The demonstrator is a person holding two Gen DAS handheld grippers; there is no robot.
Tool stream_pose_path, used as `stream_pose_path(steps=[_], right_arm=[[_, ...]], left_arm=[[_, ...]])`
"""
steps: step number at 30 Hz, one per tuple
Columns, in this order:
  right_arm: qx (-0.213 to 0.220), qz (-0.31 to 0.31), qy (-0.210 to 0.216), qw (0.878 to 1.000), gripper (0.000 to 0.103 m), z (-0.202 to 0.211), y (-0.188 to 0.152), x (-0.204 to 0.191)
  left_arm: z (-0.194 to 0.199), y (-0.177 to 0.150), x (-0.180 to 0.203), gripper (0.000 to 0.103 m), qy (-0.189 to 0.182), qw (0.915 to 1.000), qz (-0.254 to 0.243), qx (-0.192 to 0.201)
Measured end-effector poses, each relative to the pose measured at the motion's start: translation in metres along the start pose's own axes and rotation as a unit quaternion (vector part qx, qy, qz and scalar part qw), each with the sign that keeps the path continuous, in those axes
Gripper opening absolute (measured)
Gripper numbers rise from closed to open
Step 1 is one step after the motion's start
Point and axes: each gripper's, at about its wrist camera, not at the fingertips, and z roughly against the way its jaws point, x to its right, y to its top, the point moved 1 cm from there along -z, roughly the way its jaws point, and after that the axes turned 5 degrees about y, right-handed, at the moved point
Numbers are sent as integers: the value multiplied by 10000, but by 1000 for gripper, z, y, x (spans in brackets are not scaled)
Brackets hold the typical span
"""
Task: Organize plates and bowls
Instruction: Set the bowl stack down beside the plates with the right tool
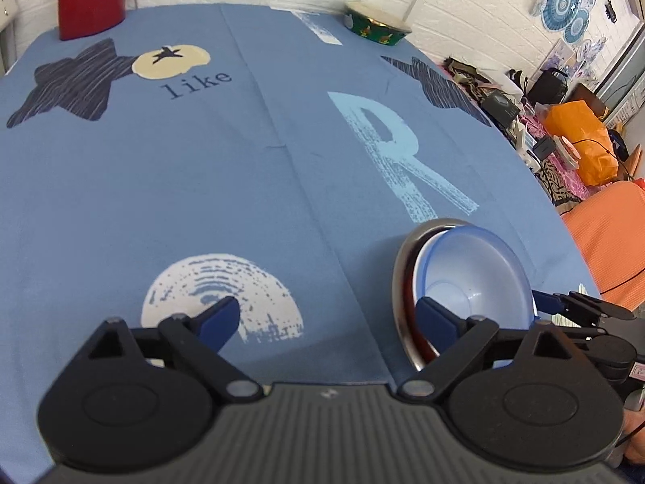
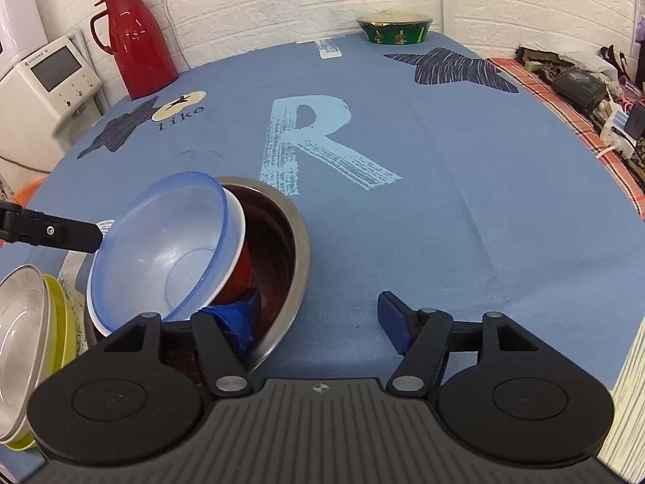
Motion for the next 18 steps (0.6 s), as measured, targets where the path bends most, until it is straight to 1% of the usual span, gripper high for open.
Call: stream_pose_path(steps=[3, 6, 8, 12, 16, 18], right_arm=[[-34, 76, 4, 10000, 57, -1, 1, 2], [-52, 114, -15, 9999, 60, -1, 1, 3], [-41, 104, -28, 9999, 61, -1, 1, 3], [-70, 79, -71, 9999, 63, -2, 2, 3], [-75, 47, -101, 9999, 65, -1, 1, 3], [-79, 43, -115, 9999, 65, -2, 2, 3]], left_arm=[[-1, 1, -3, 95, -8, 10000, 30, -59], [-1, 4, -6, 93, 187, 9998, 28, -17], [-4, 4, -7, 93, -48, 9999, 75, -135], [-6, 3, 2, 93, 120, 9998, -105, -142], [-8, 4, 0, 93, 58, 9998, -119, -143], [-8, 3, 1, 94, 83, 9997, -194, -83]])
